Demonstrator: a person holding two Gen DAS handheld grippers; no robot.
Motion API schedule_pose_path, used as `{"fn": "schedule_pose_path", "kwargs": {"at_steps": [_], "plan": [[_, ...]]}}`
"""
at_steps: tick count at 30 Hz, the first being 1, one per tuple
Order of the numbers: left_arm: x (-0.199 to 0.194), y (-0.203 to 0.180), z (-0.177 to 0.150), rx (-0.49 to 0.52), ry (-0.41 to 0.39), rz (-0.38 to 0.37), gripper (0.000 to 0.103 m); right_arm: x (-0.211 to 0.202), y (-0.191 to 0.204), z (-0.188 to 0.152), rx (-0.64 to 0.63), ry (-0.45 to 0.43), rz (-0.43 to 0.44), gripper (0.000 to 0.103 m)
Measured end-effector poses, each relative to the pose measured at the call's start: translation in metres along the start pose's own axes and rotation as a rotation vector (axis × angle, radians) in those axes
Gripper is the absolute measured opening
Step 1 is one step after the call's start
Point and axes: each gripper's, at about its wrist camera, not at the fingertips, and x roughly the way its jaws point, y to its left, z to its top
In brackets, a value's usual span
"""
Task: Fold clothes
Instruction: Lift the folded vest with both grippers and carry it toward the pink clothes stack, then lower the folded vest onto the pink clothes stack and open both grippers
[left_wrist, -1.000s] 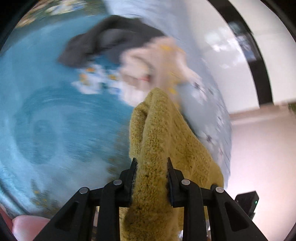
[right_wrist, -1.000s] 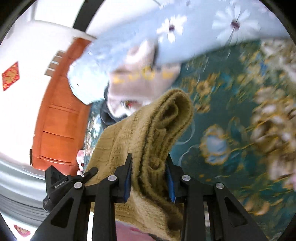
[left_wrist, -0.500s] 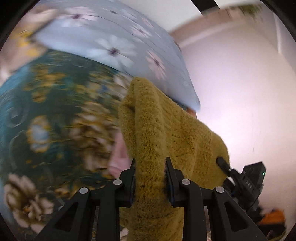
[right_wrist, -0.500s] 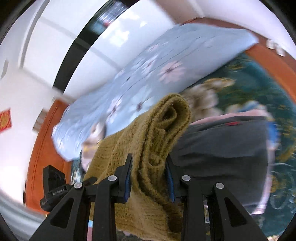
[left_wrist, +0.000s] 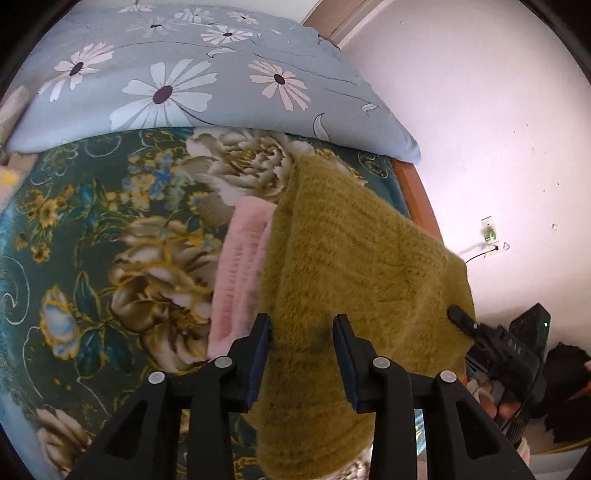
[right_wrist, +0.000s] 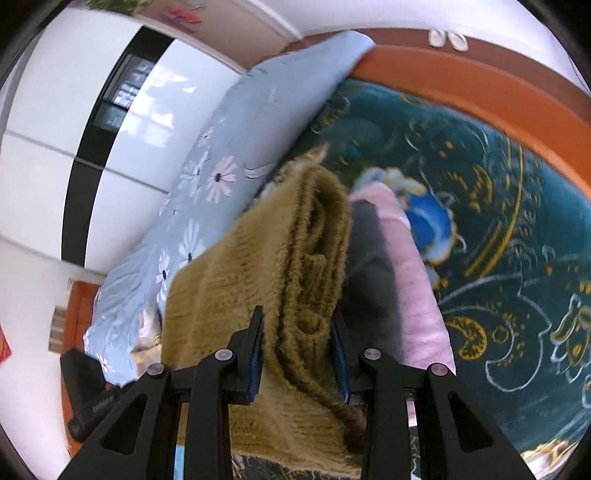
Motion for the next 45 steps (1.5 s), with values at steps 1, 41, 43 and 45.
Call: {"fn": "schedule_pose_path", "kwargs": {"at_steps": [1, 41, 43, 45], "plan": [[-0.002, 0.003, -0.003, -0.002, -0.009, -0.003, 0.040, 0.001, -0.003, 0.000, 0.011, -0.003, 0.003, 0.034], [-0.020, 0.023, -0.117, 0.129, -0.118, -0.030, 0.069, 0.021, 0.097, -0.059, -0.459, -0.182, -0.240, 0.052], [-0.015, 0.028, -0.126, 0.128, -0.118, -0.009, 0.073, 0.023, 0.108, -0.080, -0.519, -0.145, -0.216, 0.052], [-0.010, 0.035, -0.136, 0.125, -0.115, 0.009, 0.075, 0.026, 0.113, -0.101, -0.565, -0.109, -0.209, 0.052]]}}
